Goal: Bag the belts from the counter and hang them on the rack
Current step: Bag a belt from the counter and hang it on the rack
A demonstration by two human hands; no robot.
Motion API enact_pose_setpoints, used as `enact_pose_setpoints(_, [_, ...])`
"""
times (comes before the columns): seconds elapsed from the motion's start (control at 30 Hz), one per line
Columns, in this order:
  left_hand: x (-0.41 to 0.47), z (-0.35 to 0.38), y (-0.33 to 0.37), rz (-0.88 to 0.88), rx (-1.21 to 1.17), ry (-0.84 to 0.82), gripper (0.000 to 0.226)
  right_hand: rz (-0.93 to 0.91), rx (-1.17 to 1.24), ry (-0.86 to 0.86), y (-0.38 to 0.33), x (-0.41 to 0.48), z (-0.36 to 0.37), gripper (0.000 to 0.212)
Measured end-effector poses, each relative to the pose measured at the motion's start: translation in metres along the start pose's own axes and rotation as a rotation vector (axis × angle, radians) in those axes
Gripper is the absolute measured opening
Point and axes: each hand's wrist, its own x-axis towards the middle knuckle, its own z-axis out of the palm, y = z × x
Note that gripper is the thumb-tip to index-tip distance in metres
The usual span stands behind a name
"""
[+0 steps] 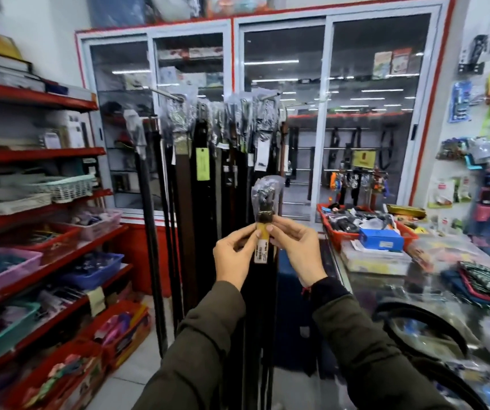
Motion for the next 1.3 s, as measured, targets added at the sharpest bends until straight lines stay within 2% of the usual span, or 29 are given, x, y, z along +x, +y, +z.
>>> enact_pose_setpoints(0.23, [0.045, -0.051, 0.042, 0.012, -0.099, 0.063, 0.024, -0.056, 0.058, -0.087, -0.025, 0.031, 0.071, 0.020])
enact_pose_setpoints(0.37, [0.067, -0.069, 0.081, 0.037, -0.181, 0.126, 0.027, -0.132, 0.041, -0.113, -0.047, 0.057, 0.111, 0.025])
enact_pose_setpoints(0.57, [0.105, -0.099, 0.131, 0.170, -0.128, 0.164, 0.027, -0.210, 0.055, -0.142, -0.083, 0.086, 0.165, 0.028])
enact_pose_setpoints(0.8, [0.124, -0.129, 0.163, 0.217, -0.119, 0.230, 0.027, -0.220, 0.064, -0.196, -0.107, 0.099, 0.211, 0.026])
enact_pose_setpoints(1.2, [0.129, -0.143, 0.160, 0.101, -0.185, 0.190, 0.025, -0.124, -0.017, -0.116, -0.097, 0.102, 0.226, 0.016])
enact_pose_setpoints(1.3, [0.136, -0.144, 0.155, 0.062, -0.177, 0.154, 0.024, -0.102, -0.040, -0.085, -0.096, 0.108, 0.226, 0.006])
